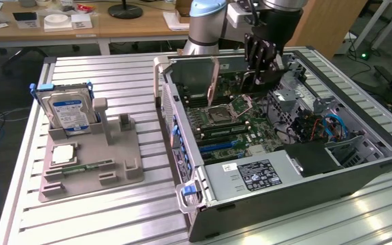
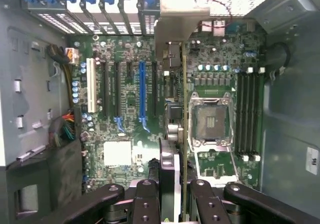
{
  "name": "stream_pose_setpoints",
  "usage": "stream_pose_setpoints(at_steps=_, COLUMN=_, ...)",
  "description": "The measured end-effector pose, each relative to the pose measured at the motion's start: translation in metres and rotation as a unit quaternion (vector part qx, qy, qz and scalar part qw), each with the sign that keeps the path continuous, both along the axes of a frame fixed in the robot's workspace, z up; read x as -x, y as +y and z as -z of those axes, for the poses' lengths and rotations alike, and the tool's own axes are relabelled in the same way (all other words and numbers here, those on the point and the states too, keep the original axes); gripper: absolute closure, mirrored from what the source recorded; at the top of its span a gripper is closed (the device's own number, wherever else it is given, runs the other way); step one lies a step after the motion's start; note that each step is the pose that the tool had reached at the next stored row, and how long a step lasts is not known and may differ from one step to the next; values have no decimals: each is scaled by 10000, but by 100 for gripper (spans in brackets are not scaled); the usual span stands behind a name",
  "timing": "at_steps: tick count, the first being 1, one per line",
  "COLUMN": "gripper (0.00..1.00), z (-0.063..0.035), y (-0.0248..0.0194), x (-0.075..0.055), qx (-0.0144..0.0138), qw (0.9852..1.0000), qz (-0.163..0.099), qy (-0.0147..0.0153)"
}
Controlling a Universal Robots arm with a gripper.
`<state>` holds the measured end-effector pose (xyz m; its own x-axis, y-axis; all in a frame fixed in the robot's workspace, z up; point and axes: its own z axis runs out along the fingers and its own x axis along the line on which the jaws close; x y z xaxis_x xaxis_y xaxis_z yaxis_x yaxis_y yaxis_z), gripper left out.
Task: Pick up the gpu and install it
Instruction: 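Insert the gpu into the slot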
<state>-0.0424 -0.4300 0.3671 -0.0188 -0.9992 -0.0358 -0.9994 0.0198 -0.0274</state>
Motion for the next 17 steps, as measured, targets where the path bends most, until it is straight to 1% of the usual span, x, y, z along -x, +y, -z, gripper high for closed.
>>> stream_pose_setpoints(at_steps=1, gripper=72, z=7, y=-2, x=4, qx=16, qw=10000, qz=0, qy=18)
stream_pose_setpoints(at_steps=2, gripper=72, z=13, y=-7, x=4, qx=32, qw=10000, qz=0, qy=27)
stream_pose_setpoints(at_steps=3, gripper=72, z=17, y=-9, x=4, qx=55, qw=10000, qz=1, qy=31)
stream_pose_setpoints(at_steps=4, gripper=72, z=23, y=-10, x=6, qx=64, qw=10000, qz=2, qy=42)
stream_pose_setpoints(at_steps=5, gripper=72, z=29, y=-10, x=6, qx=68, qw=10000, qz=3, qy=69)
stream_pose_setpoints(at_steps=6, gripper=72, z=38, y=-10, x=6, qx=69, qw=9999, qz=7, qy=89)
stream_pose_setpoints(at_steps=9, gripper=72, z=86, y=-12, x=6, qx=74, qw=9999, qz=39, qy=95)
stream_pose_setpoints(at_steps=10, gripper=72, z=101, y=-12, x=6, qx=86, qw=9999, qz=39, qy=95)
stream_pose_setpoints(at_steps=11, gripper=72, z=117, y=-12, x=6, qx=92, qw=9999, qz=38, qy=94)
stream_pose_setpoints(at_steps=14, gripper=72, z=165, y=-12, x=6, qx=93, qw=9999, qz=39, qy=92)
stream_pose_setpoints(at_steps=17, gripper=72, z=213, y=-7, x=21, qx=108, qw=9999, qz=39, qy=94)
